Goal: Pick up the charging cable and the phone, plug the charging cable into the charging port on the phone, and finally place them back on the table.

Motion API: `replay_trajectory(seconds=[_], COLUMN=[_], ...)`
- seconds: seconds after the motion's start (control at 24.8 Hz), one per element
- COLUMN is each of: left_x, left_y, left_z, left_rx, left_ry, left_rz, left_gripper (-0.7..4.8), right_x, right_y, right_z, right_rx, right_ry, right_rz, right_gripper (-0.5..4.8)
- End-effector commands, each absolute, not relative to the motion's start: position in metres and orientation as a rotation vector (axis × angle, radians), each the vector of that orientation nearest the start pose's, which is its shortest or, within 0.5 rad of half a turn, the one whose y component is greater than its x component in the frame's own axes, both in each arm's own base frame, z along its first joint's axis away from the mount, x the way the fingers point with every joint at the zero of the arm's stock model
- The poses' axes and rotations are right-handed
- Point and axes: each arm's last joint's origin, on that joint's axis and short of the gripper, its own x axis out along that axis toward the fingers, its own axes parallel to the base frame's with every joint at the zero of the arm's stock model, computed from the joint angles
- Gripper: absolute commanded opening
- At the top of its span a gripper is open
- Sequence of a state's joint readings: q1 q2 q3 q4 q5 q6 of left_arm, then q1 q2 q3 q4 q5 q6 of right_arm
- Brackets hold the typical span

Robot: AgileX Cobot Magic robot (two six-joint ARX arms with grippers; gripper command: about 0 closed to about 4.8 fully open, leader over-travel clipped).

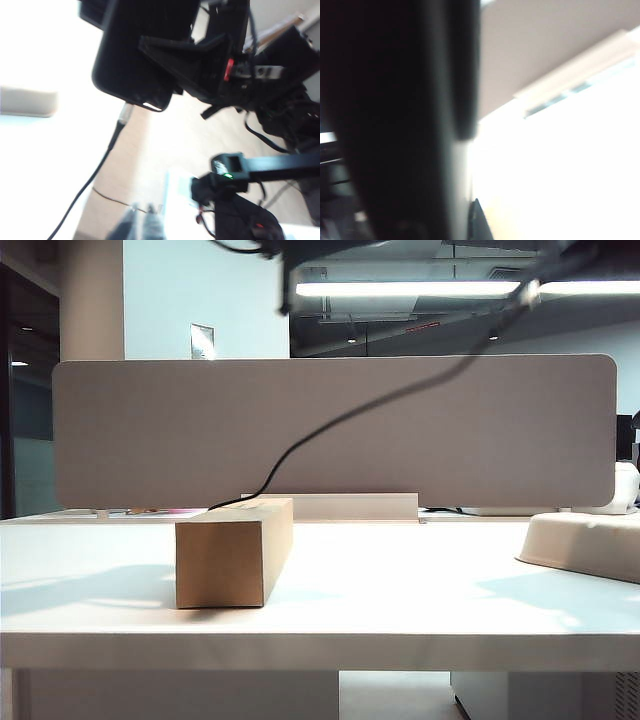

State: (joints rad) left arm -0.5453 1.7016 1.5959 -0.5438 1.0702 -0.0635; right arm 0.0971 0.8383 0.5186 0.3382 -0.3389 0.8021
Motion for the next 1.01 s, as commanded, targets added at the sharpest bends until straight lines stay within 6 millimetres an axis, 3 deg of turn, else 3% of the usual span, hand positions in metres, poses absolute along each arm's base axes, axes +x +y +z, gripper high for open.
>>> replay_trajectory(seconds=[0.04,0.24,0.36,0.6,0.81,1.01], left_x=[0.304,0.310,0.302,0.276,0.254,0.233], left_y=[-0.197,-0.170,-0.155,-0.133,-0.120,-0.110], left_z=[0.360,0.368,0.372,0.384,0.373,0.357], left_rx=[-0.241,-0.209,-0.003,0.219,0.283,0.286], left_ry=[0.717,0.669,0.658,0.613,0.569,0.577], left_rz=[-1.503,-1.394,-1.136,-0.860,-0.740,-0.730], left_gripper=[-0.06,-0.06,-0.06,-0.06,-0.06,-0.06], right_x=[0.197,0.223,0.235,0.251,0.259,0.265], right_y=[0.027,0.028,0.028,0.029,0.030,0.030], right_z=[0.276,0.244,0.226,0.196,0.177,0.162], right_rx=[0.776,0.784,0.784,0.755,0.754,0.749], right_ry=[0.167,0.303,0.371,0.471,0.539,0.574], right_rz=[0.346,0.230,0.169,0.108,0.079,0.042], right_gripper=[-0.09,-0.09,-0.09,-0.08,-0.08,-0.08])
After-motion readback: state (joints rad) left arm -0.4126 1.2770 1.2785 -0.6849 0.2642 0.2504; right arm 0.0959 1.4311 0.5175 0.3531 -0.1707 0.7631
